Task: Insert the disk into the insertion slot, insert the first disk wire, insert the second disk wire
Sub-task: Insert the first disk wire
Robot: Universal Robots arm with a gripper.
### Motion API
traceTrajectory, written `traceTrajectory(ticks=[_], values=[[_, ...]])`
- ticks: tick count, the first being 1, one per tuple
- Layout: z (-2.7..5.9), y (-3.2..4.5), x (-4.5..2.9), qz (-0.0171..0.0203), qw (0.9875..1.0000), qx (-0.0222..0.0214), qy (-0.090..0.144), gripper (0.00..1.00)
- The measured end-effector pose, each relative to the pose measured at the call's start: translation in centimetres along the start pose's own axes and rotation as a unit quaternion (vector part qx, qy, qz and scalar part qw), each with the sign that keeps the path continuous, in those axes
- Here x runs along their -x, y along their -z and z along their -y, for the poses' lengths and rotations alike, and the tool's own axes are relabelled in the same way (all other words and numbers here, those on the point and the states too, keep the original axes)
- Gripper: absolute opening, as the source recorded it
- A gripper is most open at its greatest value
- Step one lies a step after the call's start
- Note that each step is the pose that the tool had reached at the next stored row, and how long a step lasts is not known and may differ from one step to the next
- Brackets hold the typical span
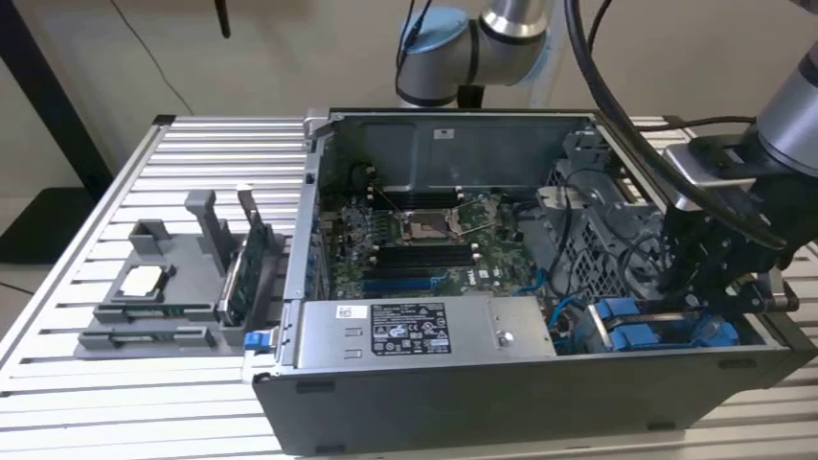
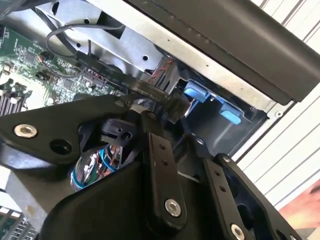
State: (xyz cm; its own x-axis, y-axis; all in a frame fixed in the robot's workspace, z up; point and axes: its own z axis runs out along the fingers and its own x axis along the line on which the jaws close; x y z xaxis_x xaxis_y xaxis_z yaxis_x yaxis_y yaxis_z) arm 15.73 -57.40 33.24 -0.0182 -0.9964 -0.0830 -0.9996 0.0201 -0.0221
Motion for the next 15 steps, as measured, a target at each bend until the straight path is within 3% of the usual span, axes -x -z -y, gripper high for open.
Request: traceTrajectory(ticks=[6, 15], values=[[0.04, 1.68, 0.15, -0.0007, 1.0, 0.0, 0.0, 0.26], [0.07, 2.99, 0.25, -0.0006, 1.0, 0.0, 0.0, 0.26]])
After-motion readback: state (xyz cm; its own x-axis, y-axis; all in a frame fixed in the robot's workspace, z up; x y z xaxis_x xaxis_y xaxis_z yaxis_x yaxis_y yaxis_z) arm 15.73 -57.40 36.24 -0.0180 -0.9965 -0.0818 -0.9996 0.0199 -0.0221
